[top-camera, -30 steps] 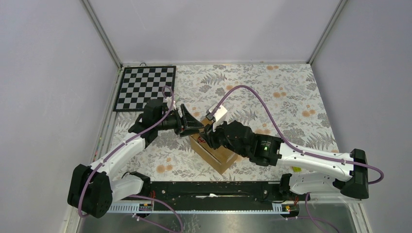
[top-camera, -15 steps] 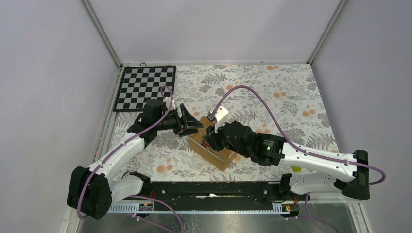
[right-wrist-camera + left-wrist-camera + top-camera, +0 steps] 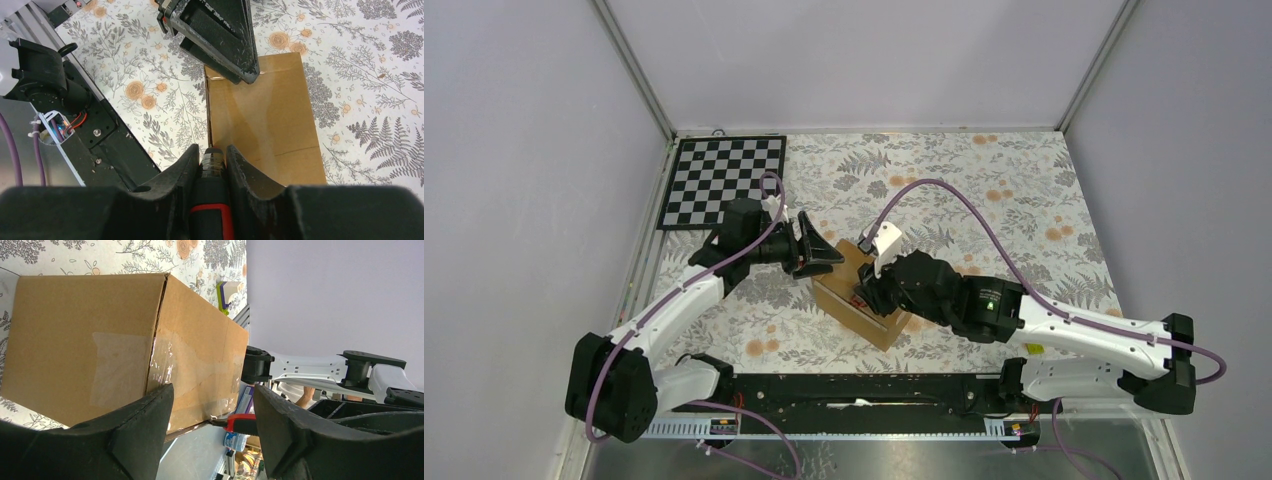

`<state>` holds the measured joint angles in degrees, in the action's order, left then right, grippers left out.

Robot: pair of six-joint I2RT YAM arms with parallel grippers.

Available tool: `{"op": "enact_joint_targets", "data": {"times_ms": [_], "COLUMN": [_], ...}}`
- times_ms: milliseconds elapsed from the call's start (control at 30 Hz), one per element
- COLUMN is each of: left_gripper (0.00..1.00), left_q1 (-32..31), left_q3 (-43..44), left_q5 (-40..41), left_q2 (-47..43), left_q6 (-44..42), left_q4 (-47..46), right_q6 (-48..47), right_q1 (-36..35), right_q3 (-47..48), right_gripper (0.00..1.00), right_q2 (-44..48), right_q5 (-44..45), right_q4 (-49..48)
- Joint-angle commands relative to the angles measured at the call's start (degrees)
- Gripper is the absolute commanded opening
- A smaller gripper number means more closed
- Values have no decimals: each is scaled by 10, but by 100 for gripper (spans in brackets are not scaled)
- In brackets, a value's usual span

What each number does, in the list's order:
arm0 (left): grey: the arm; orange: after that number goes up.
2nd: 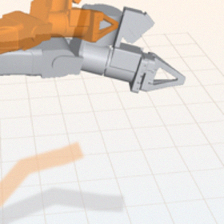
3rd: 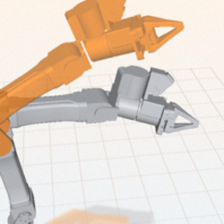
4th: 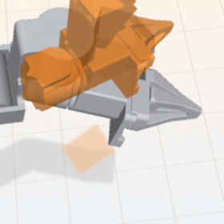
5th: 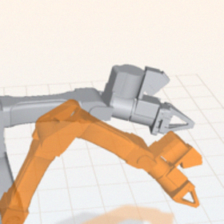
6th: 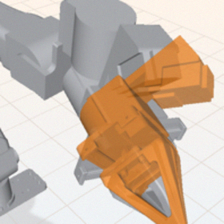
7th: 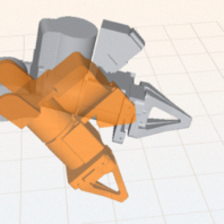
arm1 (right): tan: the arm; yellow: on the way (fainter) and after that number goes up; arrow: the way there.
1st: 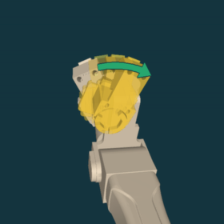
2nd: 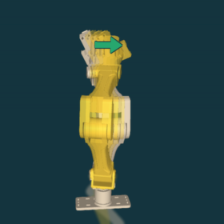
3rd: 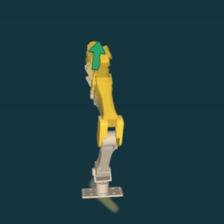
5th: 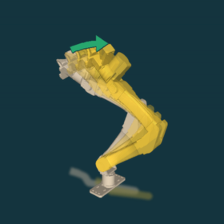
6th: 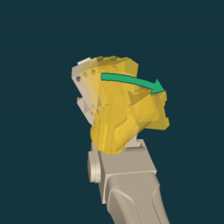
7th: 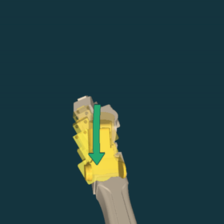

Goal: Unpack the express box
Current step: Cut the express box at the center of the board.

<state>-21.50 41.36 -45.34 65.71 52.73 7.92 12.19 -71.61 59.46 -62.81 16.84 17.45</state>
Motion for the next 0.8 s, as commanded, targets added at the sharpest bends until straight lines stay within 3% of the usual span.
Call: {"op": "enact_joint_targets", "data": {"times_ms": [0, 767], "left_gripper": [68, 68], "left_q1": [5, 5], "left_q3": [6, 10], "left_q5": [63, 76], "left_q2": [21, 23], "left_q6": [-45, -38], "left_q4": [32, 38], "right_q6": [-9, 1], "right_q1": [-9, -24], "right_q3": [32, 54], "right_gripper": [0, 0], "right_q2": [23, 38], "right_q5": [-8, 2], "right_q4": [42, 132]}}
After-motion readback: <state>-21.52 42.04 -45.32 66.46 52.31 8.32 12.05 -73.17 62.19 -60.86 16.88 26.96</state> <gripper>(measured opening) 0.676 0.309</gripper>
